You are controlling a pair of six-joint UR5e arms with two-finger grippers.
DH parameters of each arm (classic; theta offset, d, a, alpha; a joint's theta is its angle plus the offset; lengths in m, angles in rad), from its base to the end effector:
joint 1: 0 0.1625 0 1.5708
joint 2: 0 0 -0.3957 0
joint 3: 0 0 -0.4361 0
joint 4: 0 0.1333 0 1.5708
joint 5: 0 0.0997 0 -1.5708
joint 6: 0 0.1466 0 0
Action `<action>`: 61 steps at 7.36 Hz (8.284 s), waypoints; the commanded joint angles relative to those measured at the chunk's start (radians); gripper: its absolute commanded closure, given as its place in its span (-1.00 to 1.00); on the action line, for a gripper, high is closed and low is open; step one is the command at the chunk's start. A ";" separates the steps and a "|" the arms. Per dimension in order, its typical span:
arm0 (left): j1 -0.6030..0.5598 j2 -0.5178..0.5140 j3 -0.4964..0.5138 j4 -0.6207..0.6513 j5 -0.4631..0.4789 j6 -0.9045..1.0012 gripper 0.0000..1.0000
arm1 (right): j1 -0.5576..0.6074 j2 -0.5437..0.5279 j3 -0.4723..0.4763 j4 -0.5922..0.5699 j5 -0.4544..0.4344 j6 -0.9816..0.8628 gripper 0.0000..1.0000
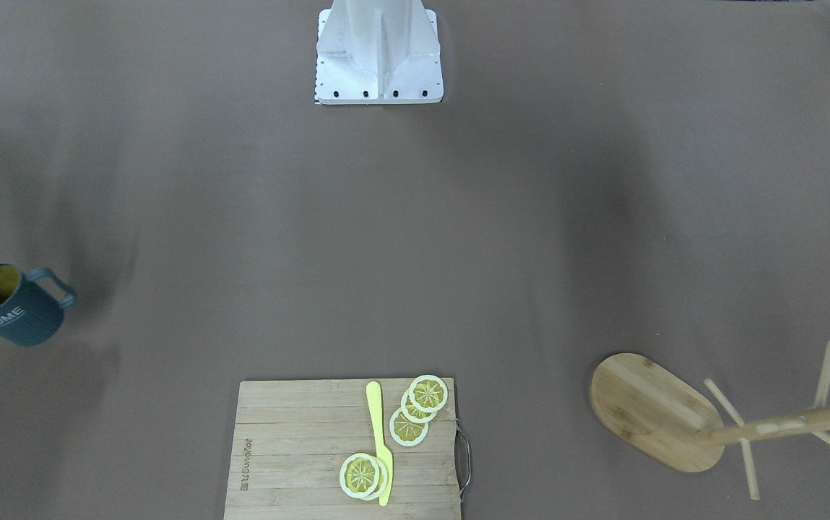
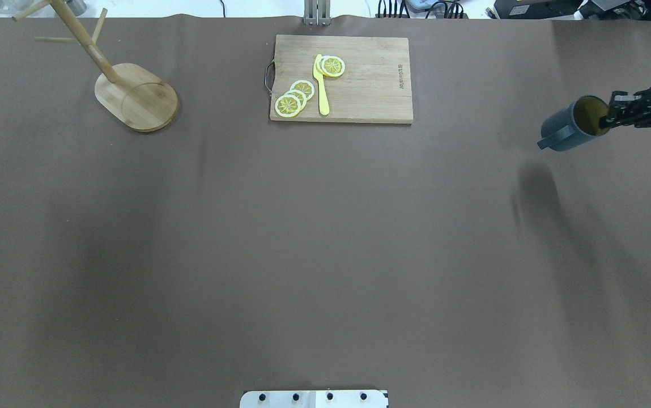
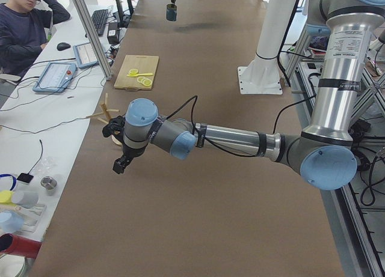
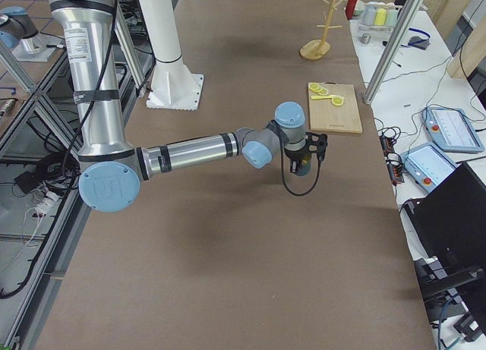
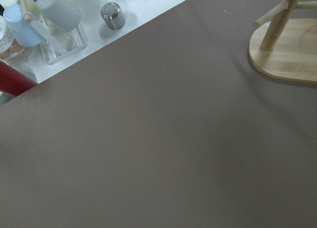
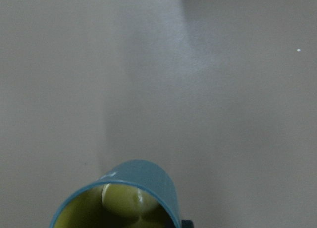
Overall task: Hang cup on storage rack
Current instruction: 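Carry the blue mug with the right gripper toward the table center, then set the mug upright on the table and withdraw the right gripper, then reach the left gripper to the mug handle and grasp it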
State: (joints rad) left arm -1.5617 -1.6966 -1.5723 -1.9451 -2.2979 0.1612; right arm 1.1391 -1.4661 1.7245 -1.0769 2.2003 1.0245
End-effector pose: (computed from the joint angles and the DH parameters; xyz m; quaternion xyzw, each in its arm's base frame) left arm -0.0302 -0.6226 0.5478 0.2575 0.3258 0.1649 0.8946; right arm -0.2154 -0.5798 0.4630 0.0691 -0.4474 0.1495 0.8790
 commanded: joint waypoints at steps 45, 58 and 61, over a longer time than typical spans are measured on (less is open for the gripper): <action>1.339 -0.287 -0.064 -0.560 1.086 -1.029 -0.31 | 0.332 -0.111 -0.022 -0.471 0.125 -0.971 -1.00; 1.290 -0.356 0.031 -0.566 1.080 -1.042 0.71 | 0.332 -0.108 -0.022 -0.471 0.119 -0.969 -1.00; 1.286 -0.357 0.026 -0.606 1.075 -1.046 1.00 | 0.332 -0.108 -0.022 -0.471 0.119 -0.969 -1.00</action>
State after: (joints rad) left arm -0.2729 -2.0537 -1.5428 -2.5248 -1.2204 -0.8827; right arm 1.4711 -1.5739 1.7026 -1.5478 2.3194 0.0552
